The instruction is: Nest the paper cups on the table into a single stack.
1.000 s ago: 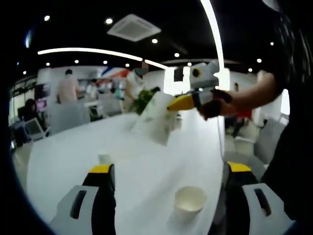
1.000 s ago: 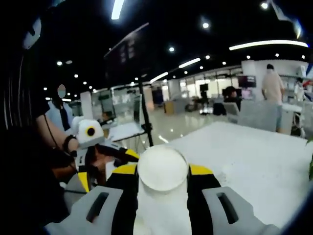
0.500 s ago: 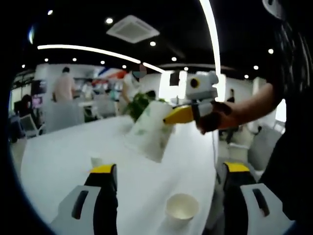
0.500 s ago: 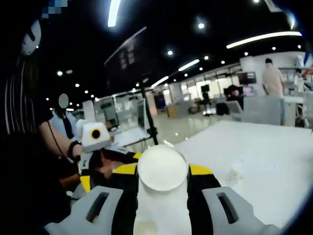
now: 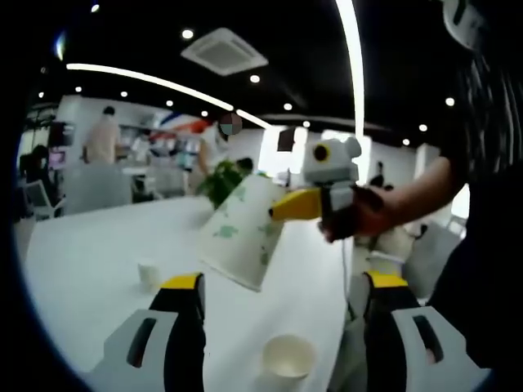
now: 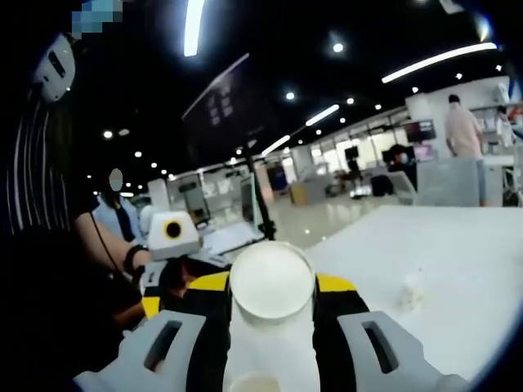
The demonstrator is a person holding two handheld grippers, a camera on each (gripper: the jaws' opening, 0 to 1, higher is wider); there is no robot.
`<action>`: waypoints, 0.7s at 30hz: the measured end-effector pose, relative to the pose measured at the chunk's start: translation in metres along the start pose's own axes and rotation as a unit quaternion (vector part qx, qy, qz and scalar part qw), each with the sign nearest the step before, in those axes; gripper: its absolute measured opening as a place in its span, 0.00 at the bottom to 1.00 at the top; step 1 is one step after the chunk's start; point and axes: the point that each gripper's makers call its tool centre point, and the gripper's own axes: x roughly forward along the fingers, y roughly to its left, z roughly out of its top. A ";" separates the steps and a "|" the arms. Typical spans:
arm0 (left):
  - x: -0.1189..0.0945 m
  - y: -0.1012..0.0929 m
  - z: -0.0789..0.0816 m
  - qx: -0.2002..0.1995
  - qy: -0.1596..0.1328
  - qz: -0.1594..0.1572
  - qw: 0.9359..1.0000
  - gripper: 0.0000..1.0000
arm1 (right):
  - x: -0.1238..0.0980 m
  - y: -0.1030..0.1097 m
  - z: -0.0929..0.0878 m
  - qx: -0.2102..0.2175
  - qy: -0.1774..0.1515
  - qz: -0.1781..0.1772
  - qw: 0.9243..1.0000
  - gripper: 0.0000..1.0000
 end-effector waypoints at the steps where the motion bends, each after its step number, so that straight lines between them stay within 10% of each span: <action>1: 0.000 0.000 0.001 -0.003 -0.002 -0.001 1.000 0.74 | 0.000 0.001 -0.001 0.000 0.000 0.003 1.000 0.35; 21: -0.014 0.005 0.018 -0.039 -0.047 -0.006 0.998 0.54 | -0.002 0.006 -0.014 0.028 -0.002 0.021 0.999 0.35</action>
